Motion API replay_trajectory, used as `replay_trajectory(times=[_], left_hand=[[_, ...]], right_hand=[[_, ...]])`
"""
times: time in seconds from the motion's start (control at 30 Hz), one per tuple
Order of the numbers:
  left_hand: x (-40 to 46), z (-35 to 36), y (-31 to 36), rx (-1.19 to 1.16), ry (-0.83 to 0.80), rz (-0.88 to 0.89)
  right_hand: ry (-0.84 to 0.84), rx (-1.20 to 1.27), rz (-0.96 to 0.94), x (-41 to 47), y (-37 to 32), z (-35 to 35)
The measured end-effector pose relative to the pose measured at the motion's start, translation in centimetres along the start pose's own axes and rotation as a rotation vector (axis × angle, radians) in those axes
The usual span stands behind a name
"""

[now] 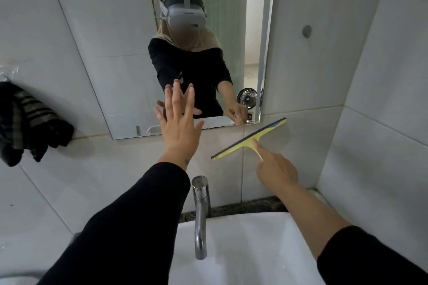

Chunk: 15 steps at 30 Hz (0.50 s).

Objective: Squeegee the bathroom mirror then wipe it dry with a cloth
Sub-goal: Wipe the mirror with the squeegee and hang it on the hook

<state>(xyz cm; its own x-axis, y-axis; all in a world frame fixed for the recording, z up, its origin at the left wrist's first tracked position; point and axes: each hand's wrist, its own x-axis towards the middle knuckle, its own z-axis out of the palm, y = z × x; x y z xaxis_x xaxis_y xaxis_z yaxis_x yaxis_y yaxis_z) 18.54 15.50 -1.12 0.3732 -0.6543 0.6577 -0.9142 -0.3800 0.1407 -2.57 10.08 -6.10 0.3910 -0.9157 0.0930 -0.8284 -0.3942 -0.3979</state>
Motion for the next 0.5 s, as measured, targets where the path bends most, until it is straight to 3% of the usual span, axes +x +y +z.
replay_trajectory(times=[0.27, 0.4, 0.5], left_hand=[[-3.1, -1.7, 6.4, -0.169, -0.306, 0.353], [-3.0, -2.6, 9.2, -0.273, -0.326, 0.506], [-2.7, -3.0, 10.7, -0.346, -0.216, 0.593]], right_hand=[[-0.057, -0.274, -0.018, -1.0, 0.6, -9.6], [0.032, -0.478, -0.147, -2.2, -0.2, -14.8], [0.095, -0.521, -0.239, -2.8, -0.4, -17.6]])
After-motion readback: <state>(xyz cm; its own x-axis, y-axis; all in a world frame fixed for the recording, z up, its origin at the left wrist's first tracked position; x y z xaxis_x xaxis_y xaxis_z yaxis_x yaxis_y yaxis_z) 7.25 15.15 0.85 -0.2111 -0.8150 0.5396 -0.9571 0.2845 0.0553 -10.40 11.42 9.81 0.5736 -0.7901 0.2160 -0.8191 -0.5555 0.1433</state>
